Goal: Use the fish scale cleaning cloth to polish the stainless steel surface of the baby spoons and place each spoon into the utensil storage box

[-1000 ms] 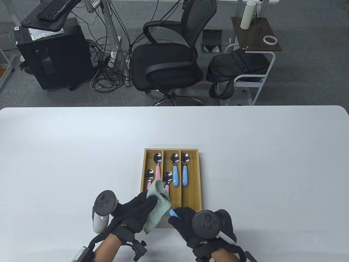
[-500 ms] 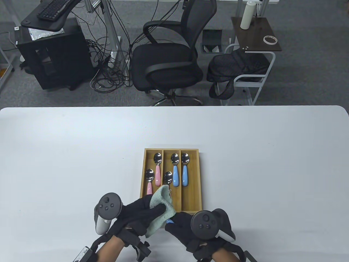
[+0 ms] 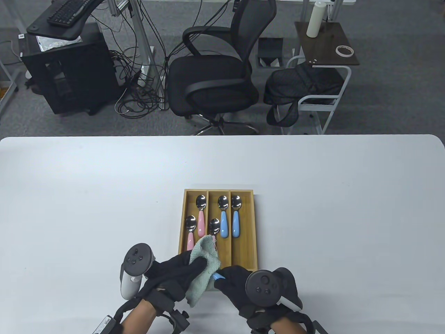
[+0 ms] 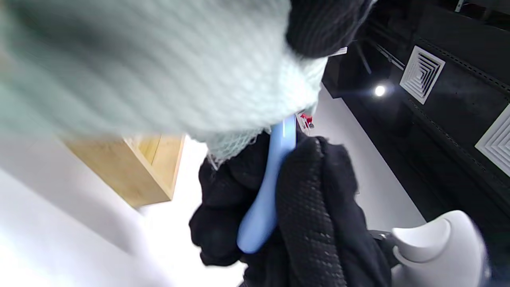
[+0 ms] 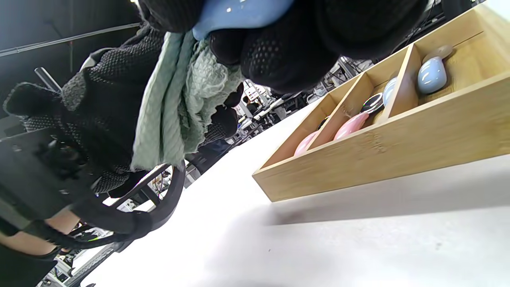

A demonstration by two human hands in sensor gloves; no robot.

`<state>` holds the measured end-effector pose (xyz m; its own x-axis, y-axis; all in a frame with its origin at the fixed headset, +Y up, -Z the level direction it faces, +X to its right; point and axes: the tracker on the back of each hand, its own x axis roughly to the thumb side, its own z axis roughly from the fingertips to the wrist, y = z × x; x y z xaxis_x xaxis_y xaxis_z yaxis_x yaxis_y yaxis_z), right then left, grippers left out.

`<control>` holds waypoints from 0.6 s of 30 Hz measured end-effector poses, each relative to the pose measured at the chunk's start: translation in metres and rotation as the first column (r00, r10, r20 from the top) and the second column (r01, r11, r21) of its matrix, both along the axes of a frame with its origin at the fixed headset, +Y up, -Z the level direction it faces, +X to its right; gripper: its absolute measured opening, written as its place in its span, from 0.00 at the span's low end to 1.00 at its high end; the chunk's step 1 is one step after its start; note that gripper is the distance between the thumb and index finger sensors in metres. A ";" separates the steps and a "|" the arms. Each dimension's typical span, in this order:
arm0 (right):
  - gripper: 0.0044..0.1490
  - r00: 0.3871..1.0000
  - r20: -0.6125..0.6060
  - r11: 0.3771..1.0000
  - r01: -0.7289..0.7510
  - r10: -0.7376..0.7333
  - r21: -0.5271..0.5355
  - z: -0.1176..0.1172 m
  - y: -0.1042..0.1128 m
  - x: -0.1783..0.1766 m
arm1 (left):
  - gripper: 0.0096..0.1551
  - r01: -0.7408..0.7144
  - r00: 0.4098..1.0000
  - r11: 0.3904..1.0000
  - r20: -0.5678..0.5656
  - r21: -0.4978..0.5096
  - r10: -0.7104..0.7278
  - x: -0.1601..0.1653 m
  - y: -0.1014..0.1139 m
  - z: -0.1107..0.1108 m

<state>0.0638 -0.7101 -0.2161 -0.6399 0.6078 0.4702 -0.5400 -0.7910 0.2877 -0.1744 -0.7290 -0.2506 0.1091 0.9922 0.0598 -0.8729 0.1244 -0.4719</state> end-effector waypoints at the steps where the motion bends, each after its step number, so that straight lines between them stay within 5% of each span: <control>1: 0.28 1.000 -0.001 1.000 -0.002 0.002 0.000 0.000 0.000 0.000 | 0.30 0.014 1.000 1.000 -0.013 0.008 -0.014 0.000 0.000 0.000; 9: 0.27 1.000 -0.023 1.000 -0.014 0.014 -0.002 0.002 -0.001 -0.004 | 0.34 0.169 0.977 0.979 -0.151 0.112 -0.152 -0.001 0.003 0.005; 15: 0.28 0.999 -0.015 0.999 -0.048 0.048 -0.003 -0.001 -0.005 -0.004 | 0.33 0.387 0.911 0.887 -0.255 0.252 -0.325 0.001 0.010 0.007; 18: 0.28 0.999 -0.001 0.999 -0.044 0.044 -0.003 -0.002 -0.005 -0.003 | 0.33 0.373 0.916 0.895 -0.254 0.246 -0.312 0.002 0.010 0.009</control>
<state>0.0610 -0.7154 -0.2181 -0.6658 0.5808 0.4684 -0.5046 -0.8129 0.2907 -0.1720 -0.7189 -0.2416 0.4792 0.8344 0.2722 -0.8235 0.5347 -0.1896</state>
